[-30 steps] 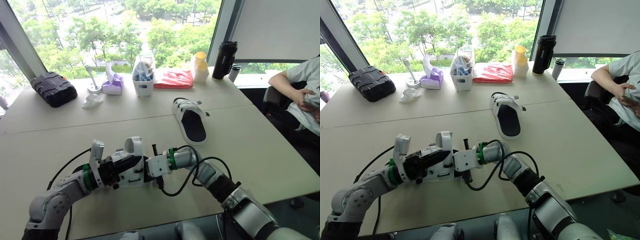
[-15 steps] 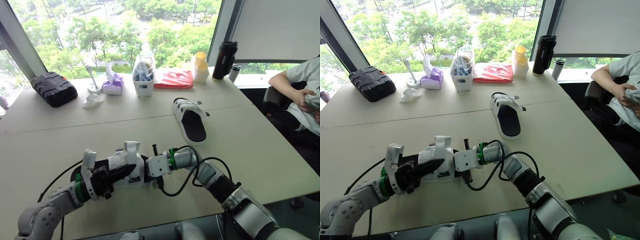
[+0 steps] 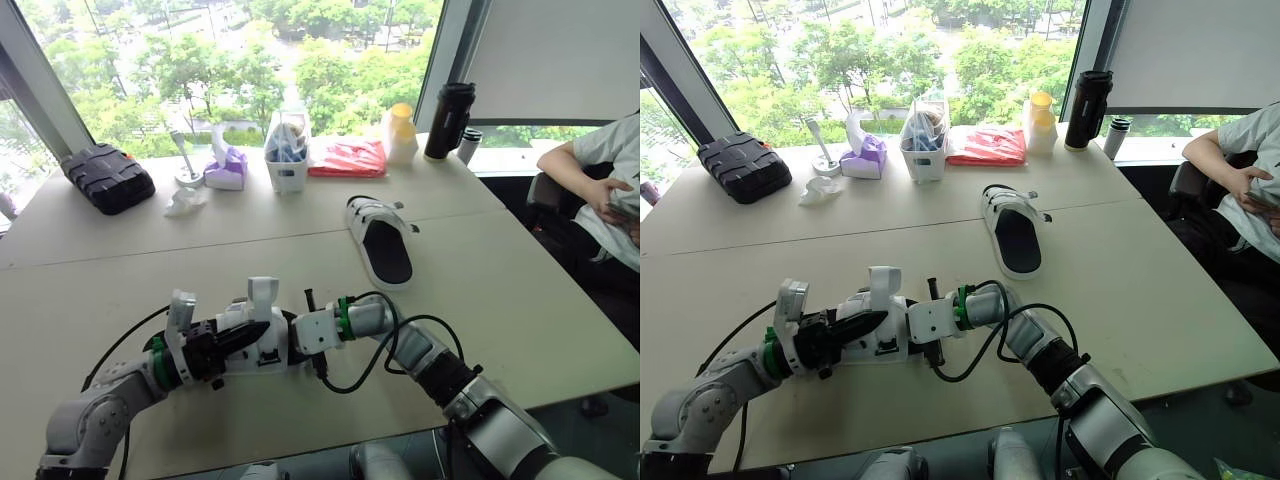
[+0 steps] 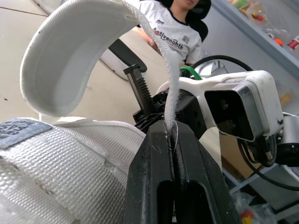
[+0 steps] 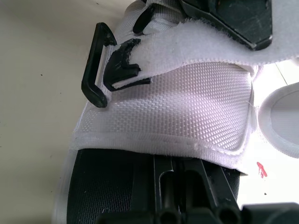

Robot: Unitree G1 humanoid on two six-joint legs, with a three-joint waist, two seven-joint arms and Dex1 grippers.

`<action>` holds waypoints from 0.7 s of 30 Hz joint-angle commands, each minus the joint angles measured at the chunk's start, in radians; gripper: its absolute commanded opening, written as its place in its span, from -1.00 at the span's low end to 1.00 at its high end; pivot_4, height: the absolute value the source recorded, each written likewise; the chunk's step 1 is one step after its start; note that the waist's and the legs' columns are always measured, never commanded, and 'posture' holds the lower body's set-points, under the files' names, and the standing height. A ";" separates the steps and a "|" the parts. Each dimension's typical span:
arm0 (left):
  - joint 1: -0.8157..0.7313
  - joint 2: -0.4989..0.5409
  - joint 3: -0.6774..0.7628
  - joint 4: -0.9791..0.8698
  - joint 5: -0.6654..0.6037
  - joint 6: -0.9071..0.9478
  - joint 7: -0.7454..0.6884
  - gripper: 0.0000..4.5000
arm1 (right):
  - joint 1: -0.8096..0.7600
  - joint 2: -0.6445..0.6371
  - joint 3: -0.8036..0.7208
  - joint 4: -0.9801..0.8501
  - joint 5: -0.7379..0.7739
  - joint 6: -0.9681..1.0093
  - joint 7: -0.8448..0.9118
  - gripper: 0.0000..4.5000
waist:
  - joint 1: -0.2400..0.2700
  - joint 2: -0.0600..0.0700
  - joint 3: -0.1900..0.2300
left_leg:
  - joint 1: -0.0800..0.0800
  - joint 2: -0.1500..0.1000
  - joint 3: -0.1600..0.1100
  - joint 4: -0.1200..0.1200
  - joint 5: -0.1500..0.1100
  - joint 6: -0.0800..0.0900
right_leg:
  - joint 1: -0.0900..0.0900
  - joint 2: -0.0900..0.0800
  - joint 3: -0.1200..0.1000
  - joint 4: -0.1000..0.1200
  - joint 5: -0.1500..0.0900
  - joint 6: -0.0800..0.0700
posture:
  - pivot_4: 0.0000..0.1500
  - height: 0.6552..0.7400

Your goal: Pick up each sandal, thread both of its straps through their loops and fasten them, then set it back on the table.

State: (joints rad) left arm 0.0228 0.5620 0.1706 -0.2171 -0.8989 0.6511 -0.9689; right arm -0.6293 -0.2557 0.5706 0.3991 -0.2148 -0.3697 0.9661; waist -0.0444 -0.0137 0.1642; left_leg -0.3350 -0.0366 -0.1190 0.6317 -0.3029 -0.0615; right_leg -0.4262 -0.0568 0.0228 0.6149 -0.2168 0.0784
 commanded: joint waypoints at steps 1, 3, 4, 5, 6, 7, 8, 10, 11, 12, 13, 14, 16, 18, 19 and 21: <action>0.009 0.041 -0.028 0.008 0.026 0.024 -0.049 -0.99 | 0.034 -0.015 0.043 0.039 -0.045 0.033 0.027 -1.00 | 0.000 0.000 0.000 | 0.000 0.000 0.000 0.000 0.000 0.000 | 0.000 0.000 0.000 0.000 0.000 0.000 | 1.00 1.00; 0.017 0.061 -0.044 0.004 0.038 0.027 -0.076 -0.99 | 0.035 -0.016 0.044 0.037 -0.045 0.034 0.027 -1.00 | 0.000 0.000 0.000 | 0.000 0.000 0.000 0.000 0.000 0.000 | 0.000 0.000 0.000 0.000 0.000 0.000 | 1.00 1.00; 0.018 0.067 -0.050 0.006 0.048 0.019 -0.085 -0.99 | 0.034 -0.015 0.044 0.037 -0.045 0.034 0.027 -1.00 | 0.000 0.000 0.000 | 0.000 0.000 0.000 0.000 0.000 0.000 | 0.000 0.000 0.000 0.000 0.000 0.000 | 1.00 1.00; 0.017 0.071 -0.053 0.008 0.055 0.011 -0.092 -0.99 | 0.034 -0.015 0.043 0.038 -0.045 0.034 0.027 -1.00 | 0.000 0.000 0.000 | 0.000 0.000 0.000 0.000 0.000 0.000 | 0.000 0.000 0.000 0.000 0.000 0.000 | 1.00 1.00; 0.017 0.072 -0.054 0.010 0.060 0.006 -0.096 -0.99 | 0.033 -0.014 0.043 0.039 -0.044 0.034 0.027 -1.00 | 0.000 0.000 0.000 | 0.000 0.000 0.000 0.000 0.000 0.000 | 0.000 0.000 0.000 0.000 0.000 0.000 | 1.00 1.00; 0.015 0.073 -0.054 0.012 0.063 0.002 -0.099 -0.99 | 0.033 -0.014 0.043 0.039 -0.045 0.034 0.027 -1.00 | -0.001 0.000 0.000 | 0.000 0.000 0.000 0.000 0.000 0.000 | 0.000 0.000 0.000 0.000 0.000 0.000 | 1.00 1.00; 0.011 0.075 -0.052 0.015 0.061 0.001 -0.103 -0.99 | 0.032 -0.014 0.043 0.040 -0.045 0.034 0.027 -1.00 | -0.001 0.000 0.000 | 0.000 0.000 0.000 0.000 0.000 0.000 | 0.000 0.000 0.000 0.000 0.000 0.000 | 1.00 1.00; 0.001 0.079 -0.046 0.020 0.058 0.003 -0.111 -0.99 | 0.031 -0.013 0.043 0.040 -0.044 0.035 0.028 -1.00 | 0.000 0.000 0.000 | 0.000 0.000 0.000 0.000 0.000 0.000 | 0.000 0.000 0.000 0.000 0.000 0.000 | 1.00 1.00; -0.005 0.085 -0.045 0.021 0.059 0.003 -0.118 -0.99 | 0.032 -0.014 0.043 0.040 -0.044 0.034 0.028 -1.00 | 0.000 0.000 0.000 | 0.000 0.000 0.000 0.000 0.000 0.000 | 0.000 0.000 0.000 0.000 0.000 0.000 | 1.00 1.00; -0.009 0.089 -0.045 0.023 0.062 0.003 -0.123 -0.99 | 0.032 -0.013 0.043 0.041 -0.045 0.034 0.027 -1.00 | 0.000 0.000 0.000 | 0.000 0.000 0.000 0.000 0.000 0.000 | 0.000 0.000 0.000 0.000 0.000 0.000 | 1.00 1.00; -0.012 0.093 -0.048 0.024 0.071 -0.002 -0.129 -0.99 | 0.032 -0.013 0.044 0.041 -0.045 0.034 0.027 -1.00 | -0.001 0.000 0.000 | 0.000 0.000 0.000 0.000 0.000 0.000 | 0.000 0.000 0.000 0.000 0.000 0.000 | 1.00 1.00; -0.015 0.096 -0.050 0.028 0.080 -0.007 -0.134 -0.99 | 0.033 -0.014 0.044 0.041 -0.045 0.033 0.027 -1.00 | -0.001 0.000 0.000 | 0.000 0.000 0.000 0.000 0.000 0.000 | 0.000 0.000 0.000 0.000 0.000 0.000 | 1.00 1.00; -0.021 0.105 -0.054 0.037 0.095 -0.016 -0.146 -0.99 | 0.033 -0.014 0.045 0.040 -0.046 0.032 0.027 -1.00 | -0.001 0.000 0.000 | 0.000 0.000 0.000 0.000 0.000 0.000 | 0.000 0.000 0.000 0.000 0.000 0.000 | 1.00 1.00; -0.039 0.112 -0.049 0.053 0.097 -0.011 -0.150 -0.99 | 0.032 -0.013 0.044 0.041 -0.046 0.034 0.026 -1.00 | -0.001 0.000 0.000 | 0.000 0.000 0.000 0.000 0.000 0.000 | 0.000 0.000 0.000 0.000 0.000 0.000 | 1.00 1.00; -0.050 0.114 -0.044 0.058 0.090 -0.002 -0.148 -0.99 | 0.031 -0.013 0.043 0.041 -0.045 0.035 0.026 -1.00 | 0.000 0.000 0.000 | 0.000 0.000 0.000 0.000 0.000 0.000 | 0.000 0.000 0.000 0.000 0.000 0.000 | 1.00 1.00; -0.066 0.117 -0.032 0.059 0.061 0.030 -0.141 -0.99 | 0.030 -0.013 0.043 0.042 -0.045 0.035 0.025 -1.00 | -0.001 0.000 0.000 | 0.000 0.000 0.000 0.000 0.000 0.000 | 0.000 0.000 0.000 0.000 0.000 0.000 | 1.00 1.00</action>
State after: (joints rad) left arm -0.0453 0.6627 0.1332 -0.1609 -0.8332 0.6492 -1.1097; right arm -0.6288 -0.2552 0.5711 0.3972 -0.2149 -0.3670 0.9662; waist -0.0452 -0.0135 0.1643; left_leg -0.3349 -0.0366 -0.1191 0.6314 -0.3029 -0.0614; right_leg -0.4262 -0.0568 0.0226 0.6149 -0.2169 0.0785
